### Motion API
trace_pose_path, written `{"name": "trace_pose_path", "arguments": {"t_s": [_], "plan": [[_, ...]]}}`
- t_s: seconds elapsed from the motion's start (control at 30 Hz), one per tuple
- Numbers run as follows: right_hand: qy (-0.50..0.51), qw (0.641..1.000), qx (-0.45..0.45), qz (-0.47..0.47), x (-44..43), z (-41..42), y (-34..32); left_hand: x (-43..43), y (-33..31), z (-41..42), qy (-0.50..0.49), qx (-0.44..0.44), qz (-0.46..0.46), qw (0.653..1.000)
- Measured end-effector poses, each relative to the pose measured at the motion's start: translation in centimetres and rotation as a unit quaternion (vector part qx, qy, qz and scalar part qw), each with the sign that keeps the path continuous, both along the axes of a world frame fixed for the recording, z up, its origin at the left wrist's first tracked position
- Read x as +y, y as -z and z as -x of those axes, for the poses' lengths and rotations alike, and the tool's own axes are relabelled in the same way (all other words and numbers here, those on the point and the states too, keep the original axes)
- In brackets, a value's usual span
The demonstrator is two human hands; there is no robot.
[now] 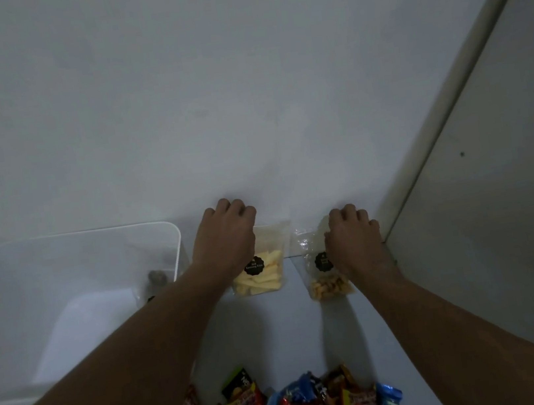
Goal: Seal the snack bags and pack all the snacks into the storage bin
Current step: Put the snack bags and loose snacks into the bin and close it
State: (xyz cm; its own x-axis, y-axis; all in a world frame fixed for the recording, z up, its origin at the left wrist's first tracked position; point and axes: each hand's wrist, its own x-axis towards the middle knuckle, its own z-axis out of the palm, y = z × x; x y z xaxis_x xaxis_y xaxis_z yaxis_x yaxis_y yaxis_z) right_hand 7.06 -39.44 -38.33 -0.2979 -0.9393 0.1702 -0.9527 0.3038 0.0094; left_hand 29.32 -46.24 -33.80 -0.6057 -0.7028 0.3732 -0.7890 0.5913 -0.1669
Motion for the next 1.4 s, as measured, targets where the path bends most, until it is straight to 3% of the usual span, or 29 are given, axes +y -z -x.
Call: {"name": "trace_pose_path", "arguments": {"t_s": [0.1, 0.2, 0.33, 0.53, 0.7, 0.97, 1.2, 1.4], "plan": [[0.094, 0.982, -0.158, 0.039, 0.3, -0.5, 0.6, 0.2, 0.3, 0.2, 0.005, 0.021, 0.003, 1.0], [0.12, 0.945, -0.296, 0.075, 0.4, -0.6, 1.2, 0.2, 0.6, 0.4, 0.0, 0.027, 0.001, 1.0], [0.13, 0.915, -0.372, 0.085, 0.9, -0.2, 0.8, 0.3, 0.7, 0.5, 0.008, 0.045, -0.043, 0.998], [0.001, 0.945, -0.327, 0.007, 2.8, 0.6, -1.8, 1.1, -0.4, 0.6, 0.054, 0.084, -0.187, 0.977], [-0.03, 0.965, -0.257, -0.045, 4.2, 0.8, -6.2, 1.6, -3.3, 0.6, 0.069, 0.117, -0.214, 0.967], [-0.052, 0.99, -0.125, 0.043, 5.8, -1.8, -15.9, 2.9, -13.4, -2.5, 0.088, 0.198, -0.204, 0.955], [-0.07, 0.988, -0.114, 0.078, 7.2, -9.3, -24.2, 4.3, -20.8, -10.8, 0.062, 0.259, -0.221, 0.938], [-0.064, 0.985, -0.112, 0.111, 7.2, -17.1, -26.6, 4.8, -22.9, -19.2, 0.029, 0.271, -0.209, 0.939]]}}
